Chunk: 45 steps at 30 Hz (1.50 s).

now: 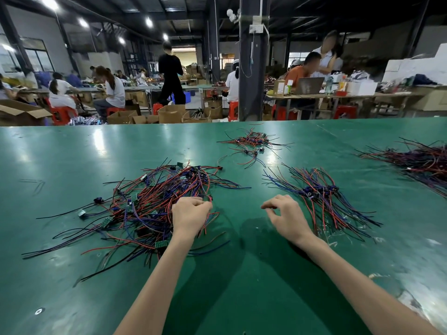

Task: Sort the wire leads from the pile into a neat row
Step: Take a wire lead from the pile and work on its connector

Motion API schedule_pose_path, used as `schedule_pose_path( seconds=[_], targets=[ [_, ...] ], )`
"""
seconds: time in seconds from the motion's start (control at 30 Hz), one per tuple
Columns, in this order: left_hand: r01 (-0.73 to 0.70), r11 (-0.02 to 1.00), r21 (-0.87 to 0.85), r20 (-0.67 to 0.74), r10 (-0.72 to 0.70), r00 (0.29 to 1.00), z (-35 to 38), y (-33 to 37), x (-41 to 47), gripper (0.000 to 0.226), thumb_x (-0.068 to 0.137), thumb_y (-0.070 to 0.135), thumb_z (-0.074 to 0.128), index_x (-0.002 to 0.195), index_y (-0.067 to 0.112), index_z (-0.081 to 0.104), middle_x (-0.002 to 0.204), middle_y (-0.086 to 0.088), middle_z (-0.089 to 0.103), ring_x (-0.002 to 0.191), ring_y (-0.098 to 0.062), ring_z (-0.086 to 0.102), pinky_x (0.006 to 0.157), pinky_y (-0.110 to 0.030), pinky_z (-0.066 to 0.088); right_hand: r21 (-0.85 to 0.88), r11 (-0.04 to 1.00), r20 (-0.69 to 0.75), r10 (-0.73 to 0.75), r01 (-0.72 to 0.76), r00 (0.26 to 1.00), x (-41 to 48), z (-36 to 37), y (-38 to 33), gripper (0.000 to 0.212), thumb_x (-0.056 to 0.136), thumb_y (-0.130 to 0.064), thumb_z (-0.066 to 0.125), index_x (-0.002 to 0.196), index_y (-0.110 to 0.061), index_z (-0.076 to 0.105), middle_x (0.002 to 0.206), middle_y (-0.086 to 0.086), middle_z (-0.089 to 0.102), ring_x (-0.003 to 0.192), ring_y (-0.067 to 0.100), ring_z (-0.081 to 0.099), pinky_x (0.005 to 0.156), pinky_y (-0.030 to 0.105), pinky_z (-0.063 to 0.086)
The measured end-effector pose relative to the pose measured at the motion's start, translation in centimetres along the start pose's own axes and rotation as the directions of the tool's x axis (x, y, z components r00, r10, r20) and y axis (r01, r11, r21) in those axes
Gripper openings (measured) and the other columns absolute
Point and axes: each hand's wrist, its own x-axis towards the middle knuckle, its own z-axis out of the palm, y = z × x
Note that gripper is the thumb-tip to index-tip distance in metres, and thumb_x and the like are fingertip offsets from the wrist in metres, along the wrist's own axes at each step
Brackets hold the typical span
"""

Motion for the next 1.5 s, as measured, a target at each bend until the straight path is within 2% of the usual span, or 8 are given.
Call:
schedule_pose_path(
  seconds=[0.17, 0.3, 0.37, 0.53, 0.7, 0.93, 1.17, 1.5],
  targets=[
    [0.155, 0.904, -0.398, 0.26, -0.051, 0.964, 0.4, 2.0, -1.6, 0.011, 0.081, 0.007, 0.069, 0.072, 0.012, 0.072, 0.075, -0.002, 0.068, 0.074, -0.014, 0.057, 0.072, -0.024, 0.045, 0.423, 0.86, 0.181, 0.229, -0.286, 0.957, 0.0, 0.3, -1.7, 0.013, 0.091, -0.005, 0.058, 0.09, -0.007, 0.071, 0.076, 0.006, 0.07, 0.067, 0.014, 0.061, 0.063, 0.016, 0.049],
    [0.179, 0.911, -0.37, 0.534, 0.051, 0.844, 2.0, 2.5, -3.3, 0.017, 0.084, 0.0, 0.064, 0.069, 0.007, 0.067, 0.06, 0.001, 0.062, 0.058, -0.008, 0.052, 0.062, -0.017, 0.043, 0.739, 0.283, 0.525, 0.328, -0.612, 0.785, 0.1, 0.3, -3.5, 0.027, 0.1, -0.02, 0.046, 0.092, 0.001, 0.061, 0.07, 0.015, 0.067, 0.054, 0.019, 0.062, 0.052, 0.023, 0.055],
    [0.159, 0.933, -0.324, 0.636, 0.09, 0.767, 2.9, 2.3, -4.0, 0.023, 0.084, -0.002, 0.062, 0.064, 0.009, 0.064, 0.063, 0.0, 0.06, 0.057, -0.006, 0.052, 0.062, -0.018, 0.044, 0.733, 0.129, 0.608, 0.315, -0.667, 0.729, 0.2, 0.0, -3.8, 0.029, 0.1, -0.024, 0.045, 0.087, -0.002, 0.059, 0.068, 0.012, 0.068, 0.052, 0.017, 0.063, 0.049, 0.023, 0.054],
    [0.111, 0.954, -0.278, 0.703, 0.123, 0.701, 3.3, 1.8, -4.2, 0.023, 0.085, 0.003, 0.065, 0.063, 0.01, 0.065, 0.062, -0.001, 0.06, 0.055, -0.006, 0.054, 0.06, -0.016, 0.049, 0.748, 0.122, 0.591, 0.325, -0.652, 0.738, 0.1, -0.5, -3.2, 0.011, 0.091, -0.008, 0.057, 0.095, 0.001, 0.062, 0.076, 0.013, 0.071, 0.058, 0.016, 0.066, 0.053, 0.025, 0.055],
    [0.253, 0.925, -0.284, 0.63, -0.019, 0.777, 3.7, 1.5, -3.4, 0.026, 0.092, 0.029, 0.059, 0.078, 0.009, 0.069, 0.076, -0.002, 0.065, 0.057, -0.011, 0.055, 0.054, -0.019, 0.048, 0.75, 0.147, 0.589, 0.294, -0.645, 0.753, 0.1, -0.9, -3.2, 0.012, 0.082, 0.001, 0.063, 0.093, -0.005, 0.062, 0.068, 0.005, 0.067, 0.05, 0.009, 0.06, 0.047, 0.02, 0.051],
    [0.303, 0.872, -0.386, 0.592, -0.018, 0.806, 3.4, 1.0, -3.1, 0.019, 0.095, 0.021, 0.056, 0.084, 0.013, 0.07, 0.071, 0.002, 0.069, 0.061, -0.008, 0.061, 0.057, -0.018, 0.051, 0.685, 0.255, 0.678, 0.12, -0.682, 0.726, -0.5, -1.0, -4.0, 0.024, 0.064, -0.002, 0.073, 0.083, -0.005, 0.057, 0.066, 0.008, 0.064, 0.052, 0.013, 0.06, 0.052, 0.025, 0.053],
    [0.322, 0.799, -0.508, 0.507, -0.024, 0.861, 3.6, 1.0, -3.0, 0.013, 0.091, 0.006, 0.058, 0.089, 0.009, 0.07, 0.08, -0.006, 0.062, 0.075, -0.016, 0.054, 0.08, -0.036, 0.048, 0.646, 0.306, 0.705, 0.113, -0.7, 0.7, -0.6, -0.9, -4.0, 0.02, 0.075, 0.005, 0.068, 0.085, -0.007, 0.055, 0.061, 0.005, 0.063, 0.051, 0.012, 0.06, 0.054, 0.026, 0.054],
    [0.237, 0.826, -0.512, 0.428, 0.006, 0.904, 3.4, 0.9, -2.5, 0.011, 0.09, 0.006, 0.061, 0.087, 0.014, 0.069, 0.074, 0.003, 0.067, 0.066, -0.005, 0.057, 0.063, -0.017, 0.043, 0.598, 0.291, 0.769, 0.057, -0.747, 0.637, -0.7, -0.6, -4.4, 0.034, 0.082, -0.044, 0.056, 0.083, -0.016, 0.074, 0.072, 0.008, 0.063, 0.058, 0.014, 0.06, 0.057, 0.027, 0.053]
  ],
)
